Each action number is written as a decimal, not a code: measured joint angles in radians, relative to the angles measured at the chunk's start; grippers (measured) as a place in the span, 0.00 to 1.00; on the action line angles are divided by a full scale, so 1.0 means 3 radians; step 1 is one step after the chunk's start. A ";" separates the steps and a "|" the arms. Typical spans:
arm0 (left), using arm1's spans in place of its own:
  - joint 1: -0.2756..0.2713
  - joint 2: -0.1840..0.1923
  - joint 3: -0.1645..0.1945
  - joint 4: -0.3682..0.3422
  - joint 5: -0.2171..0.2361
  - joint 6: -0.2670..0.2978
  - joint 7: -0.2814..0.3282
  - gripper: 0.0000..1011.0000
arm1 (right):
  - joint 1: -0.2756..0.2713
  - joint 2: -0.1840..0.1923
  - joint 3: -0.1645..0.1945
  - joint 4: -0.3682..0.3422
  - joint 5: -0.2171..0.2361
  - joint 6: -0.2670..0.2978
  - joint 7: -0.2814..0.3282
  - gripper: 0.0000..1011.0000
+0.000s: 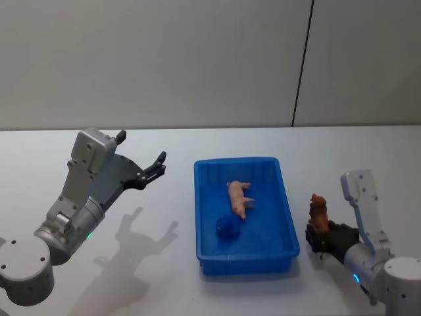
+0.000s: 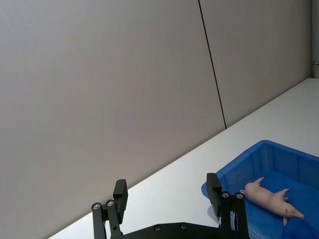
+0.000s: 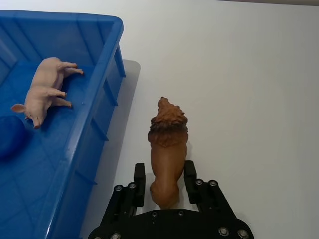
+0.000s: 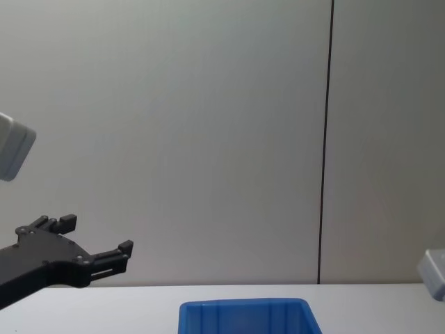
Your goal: Pick up the two dolls from the table and place them into the box.
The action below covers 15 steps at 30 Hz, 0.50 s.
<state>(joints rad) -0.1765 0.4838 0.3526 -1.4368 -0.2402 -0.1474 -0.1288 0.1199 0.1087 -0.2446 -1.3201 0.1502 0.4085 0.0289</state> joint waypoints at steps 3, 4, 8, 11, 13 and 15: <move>0.0000 0.0000 0.0000 0.0000 0.0000 0.0000 0.0000 0.99 | 0.0002 -0.0003 0.0000 0.0001 -0.0004 -0.0005 -0.0005 0.40; 0.0000 0.0000 0.0000 0.0000 0.0000 0.0000 0.0000 0.99 | 0.0002 -0.0003 0.0000 0.0000 -0.0005 -0.0006 -0.0006 0.36; 0.0000 0.0000 0.0000 0.0000 0.0000 0.0000 0.0000 0.99 | -0.0001 -0.0003 0.0000 -0.0039 -0.0028 -0.0027 -0.0014 0.33; 0.0000 0.0000 0.0000 0.0000 0.0000 0.0000 0.0000 0.99 | -0.0012 -0.0002 -0.0001 -0.0109 -0.0066 -0.0063 -0.0017 0.33; 0.0000 0.0000 0.0000 0.0000 0.0000 0.0000 0.0000 0.99 | -0.0016 0.0001 -0.0003 -0.0139 -0.0086 -0.0082 -0.0017 0.33; 0.0000 0.0000 0.0000 0.0000 0.0000 0.0000 0.0000 0.99 | -0.0022 0.0005 -0.0004 -0.0173 -0.0105 -0.0100 -0.0017 0.33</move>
<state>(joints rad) -0.1765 0.4838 0.3526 -1.4368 -0.2402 -0.1474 -0.1288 0.1134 0.1101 -0.2459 -1.3720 0.1188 0.3785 0.0238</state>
